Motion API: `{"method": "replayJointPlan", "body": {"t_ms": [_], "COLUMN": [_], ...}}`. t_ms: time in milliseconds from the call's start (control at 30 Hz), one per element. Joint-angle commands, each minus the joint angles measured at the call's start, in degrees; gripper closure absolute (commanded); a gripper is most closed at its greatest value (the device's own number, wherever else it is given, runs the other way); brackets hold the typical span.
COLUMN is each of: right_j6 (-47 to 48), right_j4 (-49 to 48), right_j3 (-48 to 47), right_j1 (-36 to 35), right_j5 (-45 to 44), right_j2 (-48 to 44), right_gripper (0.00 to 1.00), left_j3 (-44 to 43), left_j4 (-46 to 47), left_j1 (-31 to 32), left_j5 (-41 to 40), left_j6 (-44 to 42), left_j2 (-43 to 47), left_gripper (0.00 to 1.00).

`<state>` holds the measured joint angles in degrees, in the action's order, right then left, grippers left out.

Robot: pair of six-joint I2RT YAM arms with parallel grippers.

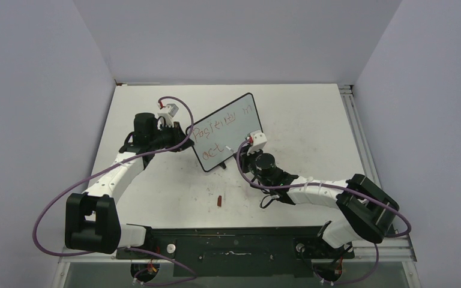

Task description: Write a sentence on the whiteboard

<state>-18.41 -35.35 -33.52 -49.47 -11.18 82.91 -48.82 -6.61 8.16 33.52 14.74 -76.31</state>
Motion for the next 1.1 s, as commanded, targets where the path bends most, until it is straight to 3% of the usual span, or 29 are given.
{"method": "replayJointPlan", "body": {"t_ms": [0, 1067], "right_j6": [0.5, -1.4], "right_j4": [-4.1, -4.1], "right_j3": [-2.3, 1.1], "right_j1": [0.3, 0.2], "right_j5": [0.1, -1.2], "right_j2": [0.9, 1.7], "right_gripper": [0.95, 0.95], "left_j3": [-2.3, -2.3], "left_j4": [-0.2, -0.2], "left_j1": [-0.1, -0.1], "left_j5": [0.2, 0.5], "left_j6": [-0.2, 0.0], "left_j2": [1.1, 1.1], "left_gripper": [1.0, 1.0]}}
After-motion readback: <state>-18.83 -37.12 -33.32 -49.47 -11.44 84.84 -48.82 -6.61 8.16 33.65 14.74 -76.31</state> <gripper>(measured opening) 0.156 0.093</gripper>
